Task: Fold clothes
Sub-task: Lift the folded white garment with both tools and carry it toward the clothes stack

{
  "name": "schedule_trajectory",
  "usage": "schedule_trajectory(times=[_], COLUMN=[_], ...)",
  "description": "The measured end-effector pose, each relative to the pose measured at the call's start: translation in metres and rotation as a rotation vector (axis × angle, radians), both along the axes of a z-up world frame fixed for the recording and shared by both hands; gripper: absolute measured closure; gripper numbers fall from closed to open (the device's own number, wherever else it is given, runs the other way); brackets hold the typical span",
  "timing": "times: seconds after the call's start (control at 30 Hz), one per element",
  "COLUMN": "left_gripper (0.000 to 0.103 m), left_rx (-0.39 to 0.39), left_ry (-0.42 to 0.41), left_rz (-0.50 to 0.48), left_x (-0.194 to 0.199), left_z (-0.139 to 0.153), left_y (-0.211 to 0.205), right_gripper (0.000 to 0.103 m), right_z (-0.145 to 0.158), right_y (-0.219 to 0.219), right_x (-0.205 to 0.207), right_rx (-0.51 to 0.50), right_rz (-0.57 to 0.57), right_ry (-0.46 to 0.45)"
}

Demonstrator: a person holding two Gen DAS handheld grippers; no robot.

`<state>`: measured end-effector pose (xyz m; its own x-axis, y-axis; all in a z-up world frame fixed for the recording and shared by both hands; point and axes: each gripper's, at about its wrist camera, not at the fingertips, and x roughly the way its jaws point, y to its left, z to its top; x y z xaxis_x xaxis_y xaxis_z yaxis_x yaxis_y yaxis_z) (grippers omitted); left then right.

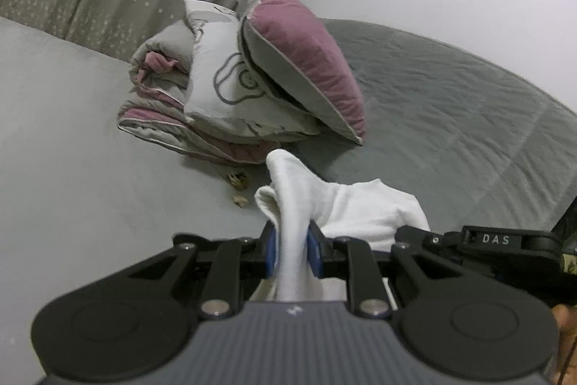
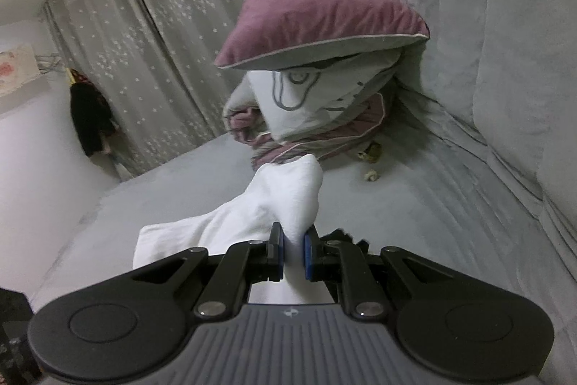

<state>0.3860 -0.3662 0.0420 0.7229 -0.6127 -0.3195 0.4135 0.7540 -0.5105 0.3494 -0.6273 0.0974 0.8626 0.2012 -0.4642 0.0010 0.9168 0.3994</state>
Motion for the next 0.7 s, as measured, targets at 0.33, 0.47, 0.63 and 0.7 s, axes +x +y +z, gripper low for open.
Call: schedule_trajectory(times=[0.33, 0.47, 0.63, 0.7], left_gripper=[0.083, 0.078, 0.077, 0.077], left_rx=[0.032, 0.044, 0.062, 0.069], left_ry=[0.04, -0.001, -0.017, -0.023], left_rz=[0.126, 0.142, 0.075, 0.048], left_x=[0.051, 0.05, 0.038, 0.033], left_z=[-0.047, -0.045, -0.049, -0.051], left_y=[-0.001, 0.011, 0.004, 0.002], right_gripper=[0.084, 0.069, 0.069, 0.069], right_z=[-0.059, -0.064, -0.054, -0.052], right_y=[0.013, 0.006, 0.005, 0.018], right_x=[0.057, 0.045, 0.023, 0.014], right_rx=[-0.089, -0.116, -0.128, -0.185], right_rz=[-0.129, -0.188, -0.182, -0.142], right_ry=[0.009, -0.028, -0.091, -0.117])
